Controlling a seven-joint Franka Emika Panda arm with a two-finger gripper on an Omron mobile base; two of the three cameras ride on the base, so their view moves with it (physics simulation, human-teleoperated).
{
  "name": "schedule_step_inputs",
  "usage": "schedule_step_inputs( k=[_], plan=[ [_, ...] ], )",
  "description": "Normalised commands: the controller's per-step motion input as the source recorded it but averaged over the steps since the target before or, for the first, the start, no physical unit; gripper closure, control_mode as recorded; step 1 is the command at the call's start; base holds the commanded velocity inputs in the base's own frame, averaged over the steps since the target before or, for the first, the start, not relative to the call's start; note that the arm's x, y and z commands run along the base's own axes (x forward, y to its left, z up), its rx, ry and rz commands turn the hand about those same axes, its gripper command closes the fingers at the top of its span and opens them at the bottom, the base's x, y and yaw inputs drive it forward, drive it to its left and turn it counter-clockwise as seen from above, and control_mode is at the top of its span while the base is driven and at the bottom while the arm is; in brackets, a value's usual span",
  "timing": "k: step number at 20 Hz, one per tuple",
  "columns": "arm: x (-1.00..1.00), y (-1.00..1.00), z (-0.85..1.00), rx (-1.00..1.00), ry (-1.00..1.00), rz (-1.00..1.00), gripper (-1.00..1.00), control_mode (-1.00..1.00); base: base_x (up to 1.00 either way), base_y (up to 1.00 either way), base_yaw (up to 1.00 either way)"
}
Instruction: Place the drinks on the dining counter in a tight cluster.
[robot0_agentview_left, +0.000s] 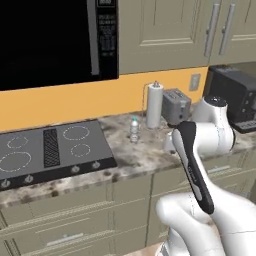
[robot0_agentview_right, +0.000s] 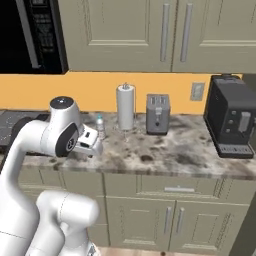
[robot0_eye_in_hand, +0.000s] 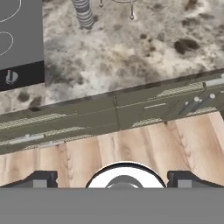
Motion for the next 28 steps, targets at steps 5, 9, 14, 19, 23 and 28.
schedule_step_inputs(
  k=[5,9,14,19,23,28],
  plan=[
    [0.00,0.00,0.00,0.00,0.00,0.00,-1.00,1.00,0.90,0.37,-0.01],
    [0.00,0.00,0.00,0.00,0.00,0.00,-1.00,1.00,0.21,0.51,-0.07],
    [0.00,0.00,0.00,0.00,0.00,0.00,-1.00,1.00,0.00,0.66,-0.01],
    [0.00,0.00,0.00,0.00,0.00,0.00,-1.00,1.00,0.64,0.44,-0.02],
    [0.00,0.00,0.00,0.00,0.00,0.00,-1.00,1.00,0.67,0.00,-0.03],
    [0.00,0.00,0.00,0.00,0.00,0.00,-1.00,1.00,0.00,0.00,0.00]
  ],
)
